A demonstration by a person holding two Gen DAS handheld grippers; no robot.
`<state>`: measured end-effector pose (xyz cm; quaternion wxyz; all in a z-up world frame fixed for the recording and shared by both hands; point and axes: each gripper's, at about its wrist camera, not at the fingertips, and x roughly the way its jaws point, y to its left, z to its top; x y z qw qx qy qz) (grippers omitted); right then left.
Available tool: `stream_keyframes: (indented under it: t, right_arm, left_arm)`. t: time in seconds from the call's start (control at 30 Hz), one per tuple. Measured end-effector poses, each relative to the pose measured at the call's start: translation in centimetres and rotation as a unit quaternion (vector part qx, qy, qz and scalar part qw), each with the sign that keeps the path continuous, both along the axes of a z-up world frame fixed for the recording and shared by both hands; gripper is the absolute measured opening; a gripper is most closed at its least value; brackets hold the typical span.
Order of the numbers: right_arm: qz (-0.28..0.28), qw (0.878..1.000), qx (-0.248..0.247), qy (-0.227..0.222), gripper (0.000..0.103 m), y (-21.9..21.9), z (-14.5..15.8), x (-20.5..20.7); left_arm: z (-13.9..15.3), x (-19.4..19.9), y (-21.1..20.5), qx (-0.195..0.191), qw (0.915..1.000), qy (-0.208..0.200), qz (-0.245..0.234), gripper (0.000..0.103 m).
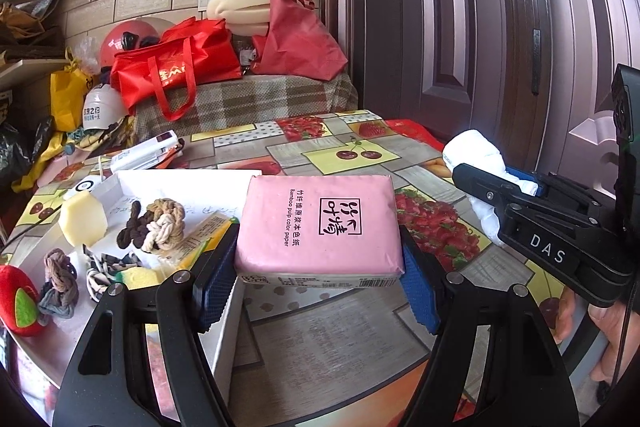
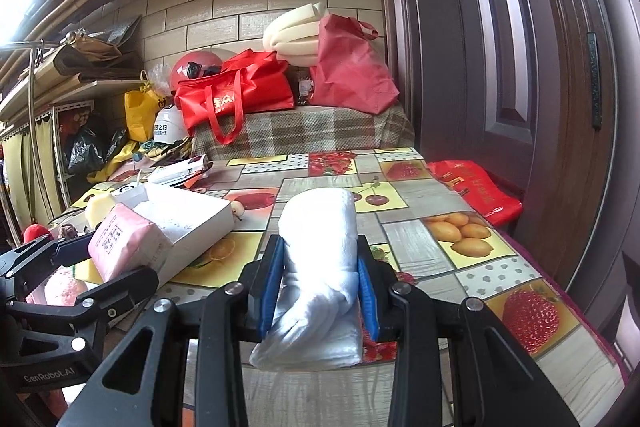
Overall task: Organize soft objects
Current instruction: 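Carry the tissue pack into the box with the left tool while the right tool carries the white cloth there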
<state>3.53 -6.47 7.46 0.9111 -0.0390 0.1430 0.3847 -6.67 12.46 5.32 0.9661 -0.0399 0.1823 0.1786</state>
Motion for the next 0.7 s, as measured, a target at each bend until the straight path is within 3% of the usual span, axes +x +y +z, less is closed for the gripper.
stream_keyframes:
  t: [0.7]
  right_arm:
    - [0.066,0.998,-0.02,-0.003,0.035,4.3,-0.1,-3.0]
  left_arm:
    - [-0.1,-2.8,2.5,-0.002,0.9996,-0.006,0.026,0.074]
